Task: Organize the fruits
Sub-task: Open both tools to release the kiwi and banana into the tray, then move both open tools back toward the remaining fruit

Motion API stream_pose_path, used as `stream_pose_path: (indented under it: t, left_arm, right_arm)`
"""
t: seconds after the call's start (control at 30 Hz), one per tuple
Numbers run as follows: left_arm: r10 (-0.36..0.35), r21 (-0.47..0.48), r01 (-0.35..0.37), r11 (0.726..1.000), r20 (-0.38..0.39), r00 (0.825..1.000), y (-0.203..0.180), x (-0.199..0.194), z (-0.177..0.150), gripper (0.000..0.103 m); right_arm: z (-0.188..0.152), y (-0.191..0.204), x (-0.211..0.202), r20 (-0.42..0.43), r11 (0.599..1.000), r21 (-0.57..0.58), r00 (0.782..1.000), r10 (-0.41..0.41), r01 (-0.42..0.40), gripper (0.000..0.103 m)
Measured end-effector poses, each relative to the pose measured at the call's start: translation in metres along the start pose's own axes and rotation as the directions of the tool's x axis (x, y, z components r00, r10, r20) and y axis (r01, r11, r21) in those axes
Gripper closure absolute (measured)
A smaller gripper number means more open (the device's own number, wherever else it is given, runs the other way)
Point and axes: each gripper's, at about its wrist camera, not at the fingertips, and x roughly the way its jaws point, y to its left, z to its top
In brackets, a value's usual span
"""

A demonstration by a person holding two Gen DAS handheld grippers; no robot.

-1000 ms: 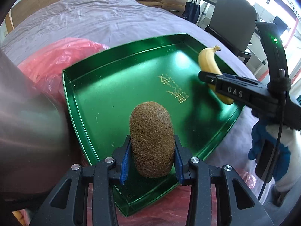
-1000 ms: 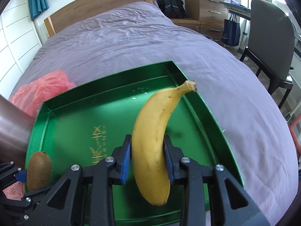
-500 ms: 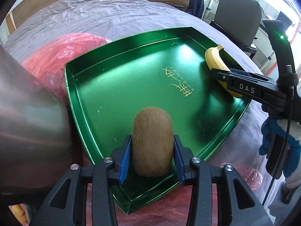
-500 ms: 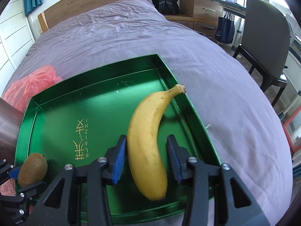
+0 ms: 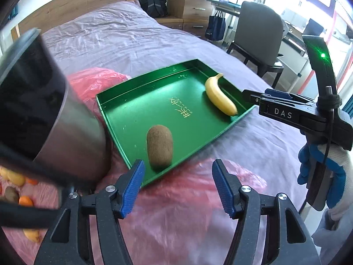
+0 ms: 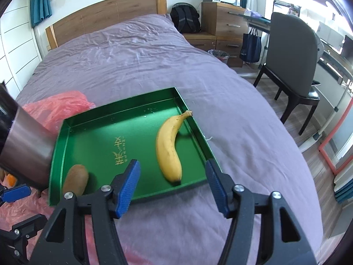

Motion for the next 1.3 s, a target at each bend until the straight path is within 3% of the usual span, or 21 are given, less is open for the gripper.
stream_pose_path:
  t: [0.27, 0.67, 0.97, 1.3]
  left_arm:
    - [0.030, 0.010, -0.030, 0.999, 0.048, 0.998, 0.015, -0.067, -0.052, 0.040]
    - [0.119, -0.059, -0.114, 0.992, 0.093, 0.989, 0.073, -0.141, -0.131, 0.035]
    - [0.184, -0.107, -0.170, 0.980, 0.136, 0.974, 0.118, -0.184, -0.181, 0.035]
    - [0.257, -0.202, -0.226, 0.953, 0.143, 0.956, 0.184, -0.206, -0.226, 0.032]
  right_arm:
    - [-0.040, 0.034, -0.074, 0.040, 0.999, -0.015, 0.999, 0.035, -0.034, 0.000]
    - [-0.102, 0.105, -0.151, 0.073, 0.994, -0.033, 0.991, 0.109, -0.107, 0.000]
    - [-0.133, 0.172, -0.183, 0.073, 0.985, -0.076, 0.985, 0.157, -0.152, 0.000]
    - [-0.161, 0.243, -0.192, 0.054, 0.969, -0.139, 0.976, 0.212, -0.203, 0.000]
